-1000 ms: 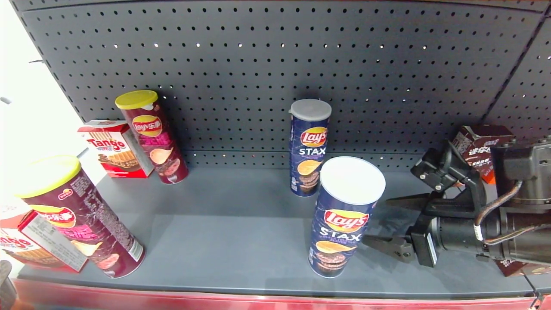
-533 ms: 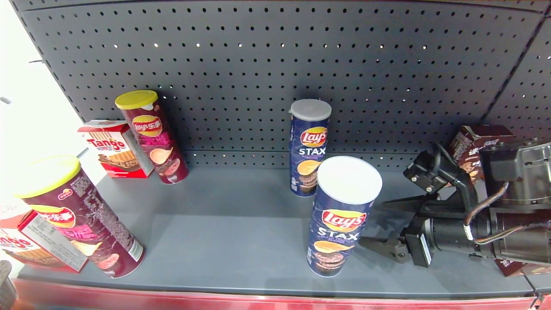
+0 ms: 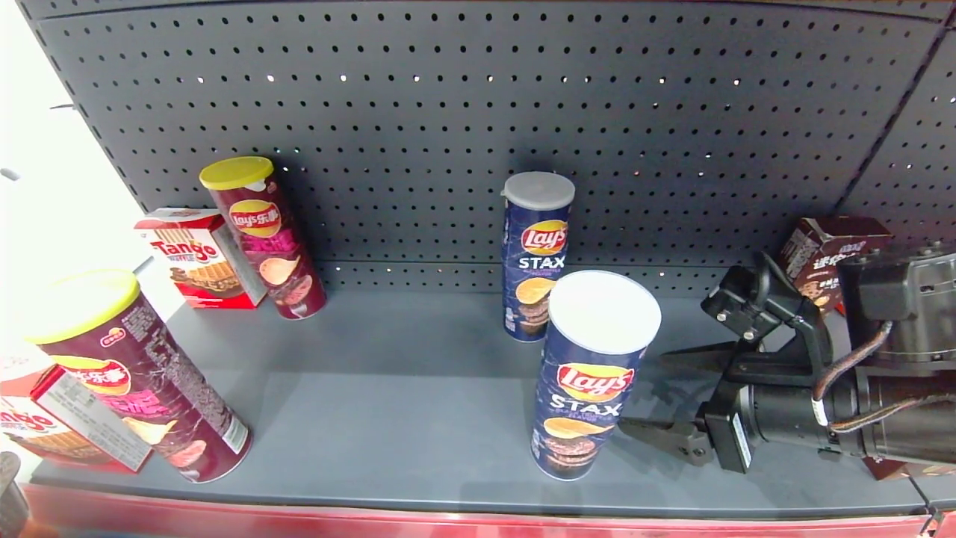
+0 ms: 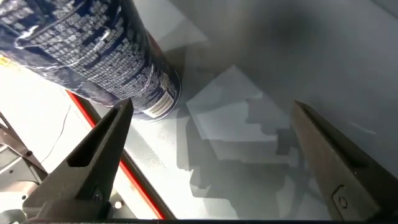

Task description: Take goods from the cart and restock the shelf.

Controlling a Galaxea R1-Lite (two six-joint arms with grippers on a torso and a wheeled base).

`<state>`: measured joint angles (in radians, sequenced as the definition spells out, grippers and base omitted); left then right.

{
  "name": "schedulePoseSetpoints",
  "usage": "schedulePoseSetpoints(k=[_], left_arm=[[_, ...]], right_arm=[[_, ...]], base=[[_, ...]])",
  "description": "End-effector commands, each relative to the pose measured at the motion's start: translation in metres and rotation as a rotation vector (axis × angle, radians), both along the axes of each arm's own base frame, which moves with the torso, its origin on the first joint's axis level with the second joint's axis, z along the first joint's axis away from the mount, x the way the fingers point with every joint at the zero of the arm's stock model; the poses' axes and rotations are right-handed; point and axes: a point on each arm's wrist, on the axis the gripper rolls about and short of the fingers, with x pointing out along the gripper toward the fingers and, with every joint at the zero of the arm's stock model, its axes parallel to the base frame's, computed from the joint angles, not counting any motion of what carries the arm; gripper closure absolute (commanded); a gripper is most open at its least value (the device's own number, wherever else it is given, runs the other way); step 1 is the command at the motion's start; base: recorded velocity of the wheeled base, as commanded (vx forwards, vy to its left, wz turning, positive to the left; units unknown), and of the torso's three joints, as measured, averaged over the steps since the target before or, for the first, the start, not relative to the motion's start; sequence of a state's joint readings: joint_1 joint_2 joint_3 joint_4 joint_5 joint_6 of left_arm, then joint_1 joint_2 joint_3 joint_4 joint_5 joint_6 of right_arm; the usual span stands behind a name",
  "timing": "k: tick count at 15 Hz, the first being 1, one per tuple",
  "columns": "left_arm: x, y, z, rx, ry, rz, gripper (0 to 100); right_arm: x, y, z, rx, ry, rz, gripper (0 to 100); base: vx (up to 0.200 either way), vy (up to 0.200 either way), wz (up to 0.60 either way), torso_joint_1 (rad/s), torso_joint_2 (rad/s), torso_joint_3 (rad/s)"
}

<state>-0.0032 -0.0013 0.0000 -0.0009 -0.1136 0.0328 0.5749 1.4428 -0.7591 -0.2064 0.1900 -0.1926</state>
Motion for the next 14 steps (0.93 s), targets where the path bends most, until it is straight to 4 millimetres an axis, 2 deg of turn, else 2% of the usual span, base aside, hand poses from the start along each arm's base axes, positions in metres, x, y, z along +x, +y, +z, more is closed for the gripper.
schedulePoseSetpoints(k=[1,14], left_arm=[[0.0001,0.0000,0.0001,-0.001,0.001,0.000,0],[0.0001,0.0000,0.0001,0.001,0.000,-0.001,0]], right_arm=[[0.0032,0.0026,-0.0012,-0.004,0.005,0.002,0],[0.0104,0.0072,-0.0020,-0.008,0.009,0.000,0]], base=[[0.000,0.000,0.00,0.000,0.00,0.000],[0.000,0.000,0.00,0.000,0.00,0.000]])
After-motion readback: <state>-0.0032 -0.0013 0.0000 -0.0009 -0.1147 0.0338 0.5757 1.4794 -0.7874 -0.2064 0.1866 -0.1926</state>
